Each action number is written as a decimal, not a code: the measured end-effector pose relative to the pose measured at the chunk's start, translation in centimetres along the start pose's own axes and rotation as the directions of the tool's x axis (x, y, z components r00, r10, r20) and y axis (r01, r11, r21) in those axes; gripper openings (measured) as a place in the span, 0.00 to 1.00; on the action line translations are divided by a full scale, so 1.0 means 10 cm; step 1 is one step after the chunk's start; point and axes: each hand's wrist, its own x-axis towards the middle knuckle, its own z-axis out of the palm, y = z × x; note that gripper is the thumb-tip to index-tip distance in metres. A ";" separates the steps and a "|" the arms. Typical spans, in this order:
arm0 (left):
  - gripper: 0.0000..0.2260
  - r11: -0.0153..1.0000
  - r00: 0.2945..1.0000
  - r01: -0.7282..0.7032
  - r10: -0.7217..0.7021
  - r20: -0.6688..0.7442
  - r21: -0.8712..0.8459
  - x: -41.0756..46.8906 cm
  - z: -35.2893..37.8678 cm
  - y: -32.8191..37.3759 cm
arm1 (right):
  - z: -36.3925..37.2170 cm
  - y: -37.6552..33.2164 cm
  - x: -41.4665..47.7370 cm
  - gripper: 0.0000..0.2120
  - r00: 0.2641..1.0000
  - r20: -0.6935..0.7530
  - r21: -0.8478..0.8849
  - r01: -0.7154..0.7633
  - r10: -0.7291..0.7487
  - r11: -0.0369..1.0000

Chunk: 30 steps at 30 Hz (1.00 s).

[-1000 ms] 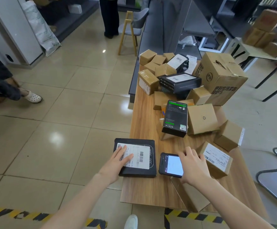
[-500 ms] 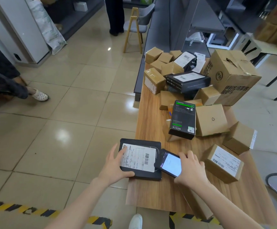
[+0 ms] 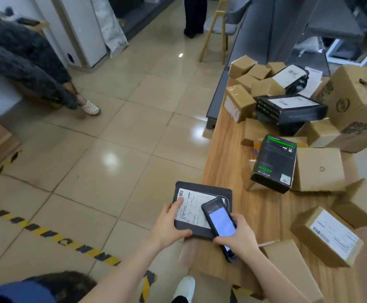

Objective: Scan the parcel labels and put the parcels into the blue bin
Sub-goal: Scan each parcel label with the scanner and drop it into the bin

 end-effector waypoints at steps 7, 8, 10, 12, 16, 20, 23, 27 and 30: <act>0.44 0.996 0.976 0.069 -0.079 -0.204 -0.057 -0.84 -0.07 -0.20 | 0.21 -0.11 -0.38 0.40 0.982 0.095 -0.021 0.166 -0.164 0.986; 0.44 0.994 0.966 0.084 -0.098 -0.239 -0.066 -1.00 -0.10 -0.23 | 0.27 -0.14 -0.46 0.40 0.974 0.120 -0.025 0.198 -0.193 0.980; 0.44 0.989 0.938 0.125 -0.142 -0.317 -0.074 -1.37 -0.16 -0.31 | 0.42 -0.21 -0.63 0.40 0.953 0.176 -0.016 0.255 -0.248 0.967; 0.43 0.980 0.897 0.175 -0.199 -0.394 -0.096 -1.79 -0.21 -0.43 | 0.62 -0.28 -0.82 0.40 0.917 0.259 -0.020 0.317 -0.302 0.948; 0.41 0.951 0.780 0.263 -0.309 -0.545 -0.163 -2.76 -0.23 -0.79 | 1.19 -0.38 -1.31 0.41 0.816 0.435 -0.027 0.434 -0.380 0.901; 0.41 0.894 0.637 0.350 -0.446 -0.629 -0.279 -3.64 -0.25 -1.15 | 1.78 -0.46 -1.85 0.40 0.686 0.617 -0.034 0.513 -0.386 0.858; 0.45 0.832 0.547 0.404 -0.553 -0.629 -0.380 -4.17 -0.26 -1.38 | 2.23 -0.58 -2.20 0.41 0.583 0.717 -0.047 0.588 -0.382 0.808; 0.46 0.754 0.424 0.442 -0.653 -0.627 -0.486 -4.68 -0.30 -1.77 | 2.89 -0.77 -2.57 0.44 0.473 0.810 -0.050 0.644 -0.346 0.763; 0.46 0.687 0.350 0.459 -0.722 -0.597 -0.563 -4.95 -0.39 -2.16 | 3.44 -0.91 -2.78 0.45 0.432 0.853 -0.101 0.687 -0.292 0.720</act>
